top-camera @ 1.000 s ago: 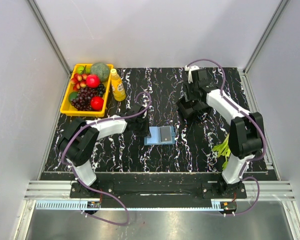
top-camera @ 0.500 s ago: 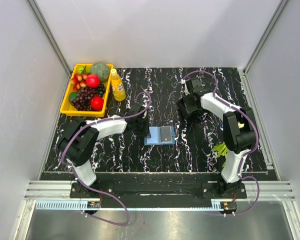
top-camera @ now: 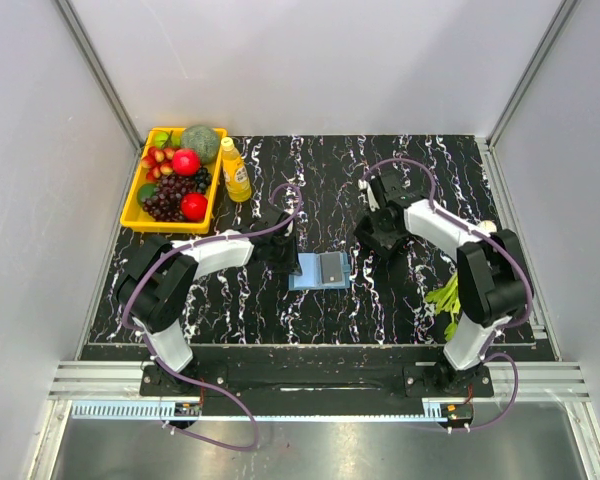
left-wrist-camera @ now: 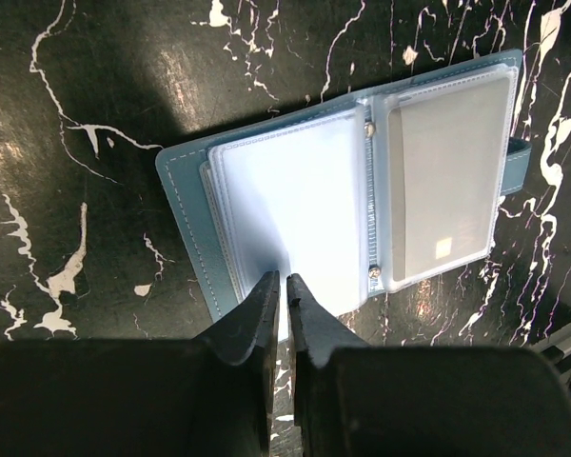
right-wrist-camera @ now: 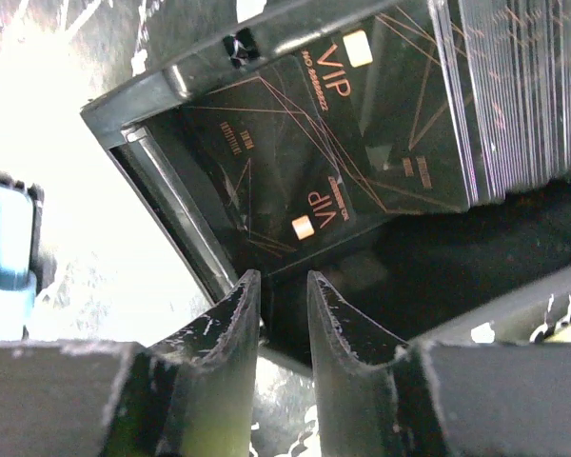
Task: Put the credit cards into the card holder
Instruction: Pick up the credit card from the storage box.
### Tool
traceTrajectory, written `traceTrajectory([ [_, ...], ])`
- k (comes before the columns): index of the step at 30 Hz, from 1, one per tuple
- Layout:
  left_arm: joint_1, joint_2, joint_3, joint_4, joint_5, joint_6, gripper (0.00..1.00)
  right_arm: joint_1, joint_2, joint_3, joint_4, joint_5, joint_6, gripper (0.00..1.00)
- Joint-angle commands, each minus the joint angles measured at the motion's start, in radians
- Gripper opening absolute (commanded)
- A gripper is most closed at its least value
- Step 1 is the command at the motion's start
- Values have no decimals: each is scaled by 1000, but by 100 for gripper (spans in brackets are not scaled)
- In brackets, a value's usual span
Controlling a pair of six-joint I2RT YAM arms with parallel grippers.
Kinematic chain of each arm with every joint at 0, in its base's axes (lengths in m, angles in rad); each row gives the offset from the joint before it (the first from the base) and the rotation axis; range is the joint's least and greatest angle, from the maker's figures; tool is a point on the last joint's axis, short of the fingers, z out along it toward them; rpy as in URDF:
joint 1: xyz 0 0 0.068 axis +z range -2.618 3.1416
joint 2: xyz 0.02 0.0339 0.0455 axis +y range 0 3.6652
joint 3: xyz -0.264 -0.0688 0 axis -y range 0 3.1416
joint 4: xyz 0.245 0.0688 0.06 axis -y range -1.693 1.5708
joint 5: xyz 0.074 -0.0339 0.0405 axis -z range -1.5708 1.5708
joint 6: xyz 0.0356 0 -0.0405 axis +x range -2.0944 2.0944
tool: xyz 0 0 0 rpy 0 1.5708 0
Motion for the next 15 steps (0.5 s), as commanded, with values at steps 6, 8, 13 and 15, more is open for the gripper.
traceTrajectory([
  [6, 5, -26, -8, 55, 39, 11, 11, 6, -190, -65, -24, 62, -12, 47],
  [8, 5, -29, -4, 52, 40, 11, 11, 6, -193, -49, 8, 111, -32, 53],
  [13, 5, -36, -2, 49, 40, 9, 11, -19, -108, -7, 78, 112, -147, 76],
  [15, 5, -42, -7, 47, 36, 6, 11, -36, -60, -9, 103, 93, -169, 78],
])
